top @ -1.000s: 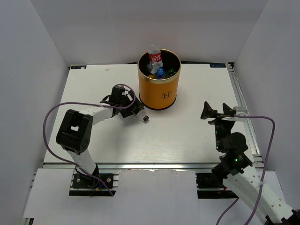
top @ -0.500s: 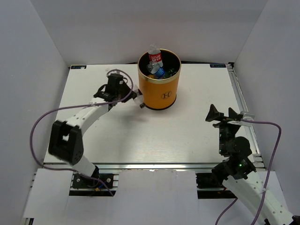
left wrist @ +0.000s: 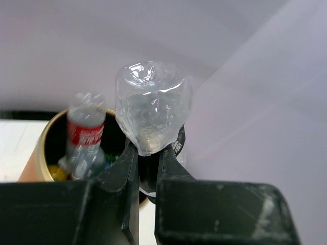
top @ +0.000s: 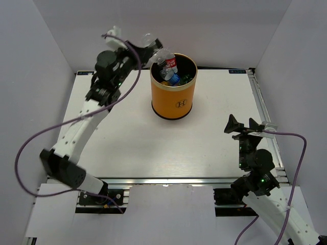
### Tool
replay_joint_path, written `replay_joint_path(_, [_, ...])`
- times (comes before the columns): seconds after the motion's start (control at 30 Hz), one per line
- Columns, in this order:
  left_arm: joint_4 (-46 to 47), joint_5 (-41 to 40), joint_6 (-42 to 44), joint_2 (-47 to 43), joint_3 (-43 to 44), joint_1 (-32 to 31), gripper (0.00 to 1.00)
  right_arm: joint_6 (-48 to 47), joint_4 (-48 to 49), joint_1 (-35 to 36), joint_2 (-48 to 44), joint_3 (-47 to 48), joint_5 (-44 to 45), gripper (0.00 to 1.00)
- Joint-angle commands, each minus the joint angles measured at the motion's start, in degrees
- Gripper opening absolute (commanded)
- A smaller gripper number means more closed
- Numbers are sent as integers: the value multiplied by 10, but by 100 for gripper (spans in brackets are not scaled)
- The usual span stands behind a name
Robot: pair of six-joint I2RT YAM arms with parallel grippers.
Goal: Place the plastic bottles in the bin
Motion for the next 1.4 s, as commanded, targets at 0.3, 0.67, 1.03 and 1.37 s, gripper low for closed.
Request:
replay_joint_path(0.3, [-41,58,115,222,214,-52,98,-5,-2,-2,1,12,8,89])
replay_joint_path(0.67, [-70,-106,158,18,35,-52,98,-5,-11,-2,26,19,5,89])
replay_joint_path(1.03, [-142,-339,29,-235,-351,-25,98,-3,3,-3,90,20,-16,89])
replay_joint_path(1.37, [-187,-317,0,-241,-368,-8,98,20,-11,-3,132,32,-17,89])
